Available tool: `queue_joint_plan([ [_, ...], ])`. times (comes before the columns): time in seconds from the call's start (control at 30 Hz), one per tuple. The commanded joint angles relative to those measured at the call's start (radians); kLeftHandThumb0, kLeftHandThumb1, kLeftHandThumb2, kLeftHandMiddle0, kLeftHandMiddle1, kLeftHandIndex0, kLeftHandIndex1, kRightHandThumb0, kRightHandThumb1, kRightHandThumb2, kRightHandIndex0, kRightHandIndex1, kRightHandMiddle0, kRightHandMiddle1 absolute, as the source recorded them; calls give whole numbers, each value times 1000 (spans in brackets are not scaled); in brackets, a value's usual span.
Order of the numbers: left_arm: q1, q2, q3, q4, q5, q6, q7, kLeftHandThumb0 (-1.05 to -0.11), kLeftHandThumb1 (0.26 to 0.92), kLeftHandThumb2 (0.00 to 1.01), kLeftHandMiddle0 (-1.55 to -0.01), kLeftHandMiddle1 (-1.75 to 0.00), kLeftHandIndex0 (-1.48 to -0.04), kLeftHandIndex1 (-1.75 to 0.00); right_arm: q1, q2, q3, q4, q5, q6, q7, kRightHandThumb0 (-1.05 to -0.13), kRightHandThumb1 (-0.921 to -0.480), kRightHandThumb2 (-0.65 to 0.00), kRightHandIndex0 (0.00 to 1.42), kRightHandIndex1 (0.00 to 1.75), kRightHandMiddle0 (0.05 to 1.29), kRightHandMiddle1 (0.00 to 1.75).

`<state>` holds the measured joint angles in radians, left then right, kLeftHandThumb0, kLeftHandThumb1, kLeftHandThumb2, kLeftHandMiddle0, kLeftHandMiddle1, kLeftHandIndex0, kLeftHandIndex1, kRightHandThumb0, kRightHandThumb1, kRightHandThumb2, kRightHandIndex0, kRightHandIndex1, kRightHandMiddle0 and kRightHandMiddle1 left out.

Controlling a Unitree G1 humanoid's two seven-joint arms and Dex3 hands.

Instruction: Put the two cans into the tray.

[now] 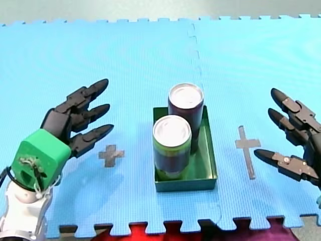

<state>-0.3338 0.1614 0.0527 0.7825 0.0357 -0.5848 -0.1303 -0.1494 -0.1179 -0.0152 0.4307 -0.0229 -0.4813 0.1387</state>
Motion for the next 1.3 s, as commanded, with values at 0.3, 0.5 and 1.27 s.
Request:
queue_joint_plan([
  [0.3,9,7,-7,-6,10,-11,9,-1048,883,6,-607,-15,-516,-6,10,-11,-12,-12,9,9,0,-854,-769,-2,417,0,386,1],
  [0.5,9,4,-11,-4,14,-13,12,-1048,887,7,-604,-10,-516,-4,13,-14,-18,-5,12,1,2,-852,-770,-1,416,0,389,2],
  [1.27,29,89,24,56,-33,-83,-87,-1048,916,10,-589,0,-456,0,64,-46,-76,-8,29,-46,-8,-851,-779,-1,414,0,402,1],
])
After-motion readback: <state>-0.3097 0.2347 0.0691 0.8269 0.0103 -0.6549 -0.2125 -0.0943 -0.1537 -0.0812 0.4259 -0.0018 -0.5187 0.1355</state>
